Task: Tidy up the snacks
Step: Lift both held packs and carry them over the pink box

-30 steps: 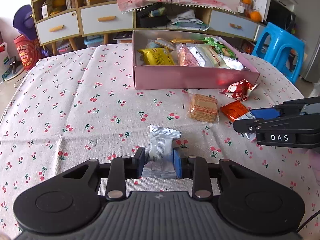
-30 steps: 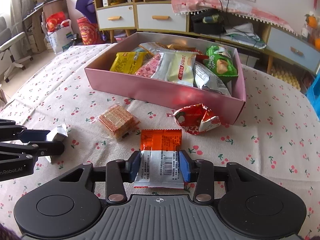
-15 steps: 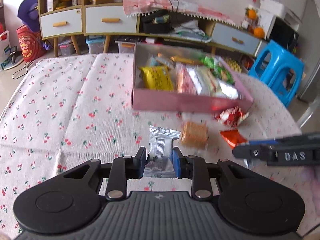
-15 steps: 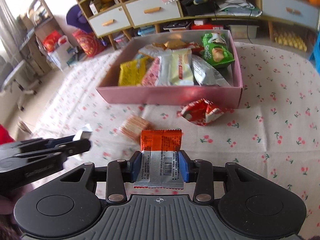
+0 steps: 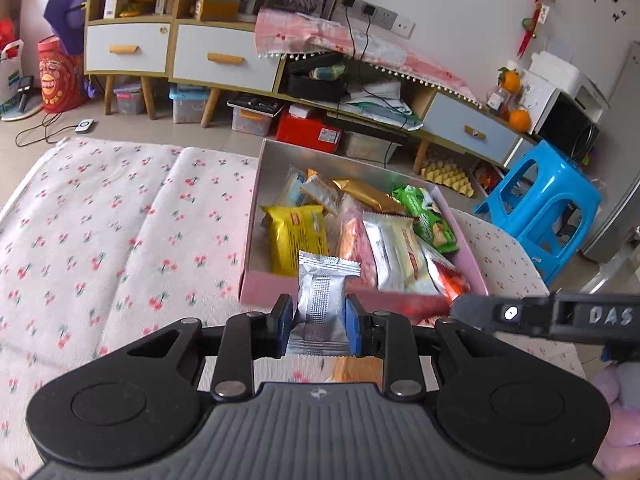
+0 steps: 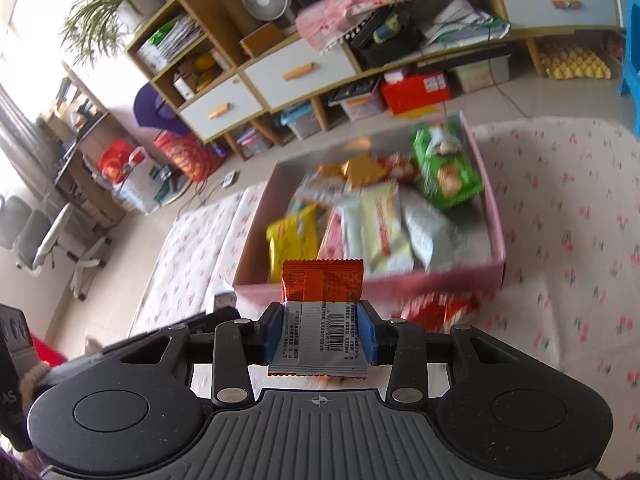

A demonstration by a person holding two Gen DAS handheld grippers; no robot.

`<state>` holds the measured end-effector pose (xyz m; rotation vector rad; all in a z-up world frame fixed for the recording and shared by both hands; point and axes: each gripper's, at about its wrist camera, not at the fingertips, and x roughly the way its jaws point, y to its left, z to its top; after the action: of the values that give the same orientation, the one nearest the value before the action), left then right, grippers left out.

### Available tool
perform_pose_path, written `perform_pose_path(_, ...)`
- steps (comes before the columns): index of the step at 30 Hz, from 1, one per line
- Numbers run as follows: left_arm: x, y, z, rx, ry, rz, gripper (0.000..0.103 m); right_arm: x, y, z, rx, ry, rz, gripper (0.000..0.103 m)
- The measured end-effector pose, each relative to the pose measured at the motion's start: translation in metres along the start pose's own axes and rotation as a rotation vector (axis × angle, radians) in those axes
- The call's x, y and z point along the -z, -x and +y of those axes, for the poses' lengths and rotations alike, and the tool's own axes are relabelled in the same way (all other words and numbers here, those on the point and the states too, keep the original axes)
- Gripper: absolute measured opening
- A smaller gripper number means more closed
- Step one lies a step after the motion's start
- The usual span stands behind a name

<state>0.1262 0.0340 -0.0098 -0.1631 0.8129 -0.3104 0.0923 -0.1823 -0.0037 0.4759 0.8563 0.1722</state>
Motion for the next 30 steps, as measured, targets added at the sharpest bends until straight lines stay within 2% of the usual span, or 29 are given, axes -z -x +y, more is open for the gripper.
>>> perform_pose_path(6,-0.014,-0.033,0.001,0.033,0.001,-0.015,0.025,-0.032,-0.015,-0.02,0.064,-0.017,-0.081,0.038)
perform_pose_path(11,-0.018,-0.049,0.0,0.039,-0.032,-0.013,0.025,-0.043,-0.032,-0.045,0.116,-0.026,-0.096,0.038)
perform_pose_path(19,-0.016,-0.06,-0.004,0.048,-0.079,-0.003,0.026,-0.047,-0.047,-0.072,0.125,-0.058,-0.102,0.038)
perform_pose_path(30,-0.018,-0.068,-0.01,0.049,-0.124,0.005,0.026,-0.048,-0.053,-0.078,0.115,-0.057,-0.1,0.04)
